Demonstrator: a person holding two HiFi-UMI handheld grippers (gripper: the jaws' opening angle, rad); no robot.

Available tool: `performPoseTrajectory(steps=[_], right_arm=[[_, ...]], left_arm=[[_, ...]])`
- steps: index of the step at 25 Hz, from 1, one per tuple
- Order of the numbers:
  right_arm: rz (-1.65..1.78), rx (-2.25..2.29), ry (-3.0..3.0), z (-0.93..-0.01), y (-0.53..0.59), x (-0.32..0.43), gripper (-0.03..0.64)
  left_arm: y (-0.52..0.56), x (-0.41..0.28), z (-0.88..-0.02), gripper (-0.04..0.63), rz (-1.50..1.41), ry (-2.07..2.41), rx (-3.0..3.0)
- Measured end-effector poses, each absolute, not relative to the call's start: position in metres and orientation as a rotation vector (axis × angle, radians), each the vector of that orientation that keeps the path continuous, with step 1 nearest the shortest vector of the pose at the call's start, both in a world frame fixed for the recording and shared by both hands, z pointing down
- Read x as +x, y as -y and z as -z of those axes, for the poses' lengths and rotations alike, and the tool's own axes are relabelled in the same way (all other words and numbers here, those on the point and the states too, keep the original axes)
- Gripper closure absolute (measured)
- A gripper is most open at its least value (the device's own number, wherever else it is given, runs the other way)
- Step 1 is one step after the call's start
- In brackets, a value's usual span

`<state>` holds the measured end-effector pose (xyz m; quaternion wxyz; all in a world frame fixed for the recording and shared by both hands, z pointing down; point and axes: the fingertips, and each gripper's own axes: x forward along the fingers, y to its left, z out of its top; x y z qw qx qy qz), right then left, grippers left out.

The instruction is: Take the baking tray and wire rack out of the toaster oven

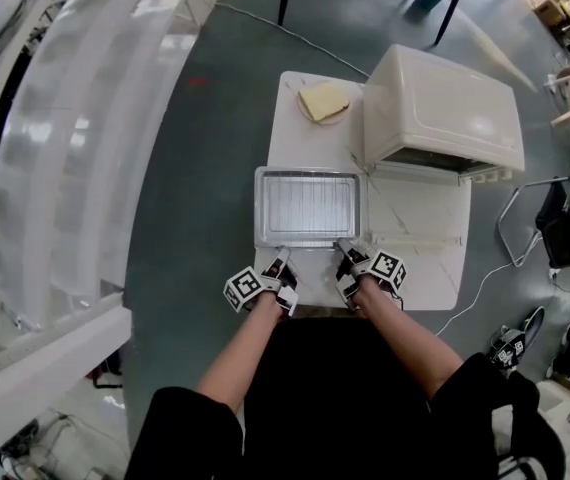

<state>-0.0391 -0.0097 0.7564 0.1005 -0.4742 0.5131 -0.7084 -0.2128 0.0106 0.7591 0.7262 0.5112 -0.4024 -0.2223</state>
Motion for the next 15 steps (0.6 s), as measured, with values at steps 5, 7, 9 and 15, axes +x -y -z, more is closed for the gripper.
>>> performPoseTrajectory(steps=[5, 7, 9, 15], right_arm=[[2.183, -1.385, -1.562, -0.753, -0.002, -0.044, 0.471], [2.222, -1.420, -1.567, -0.754, -0.010, -0.045, 0.471], [2.255, -1.450, -1.578, -0.756, -0.018, -0.044, 0.485], [2.251, -1.496, -1.557, -0.765, -0.018, -0.039, 0.571]], left_arm=[[-0.008, -0.223, -0.762, 0.574, 0.547, 0.947, 1.045], [-0.009, -0.227, -0.765, 0.574, 0.541, 0.967, 1.031], [-0.010, -0.227, -0.770, 0.574, 0.533, 0.971, 1.017], [-0.015, -0.219, -0.780, 0.572, 0.462, 0.940, 0.997]])
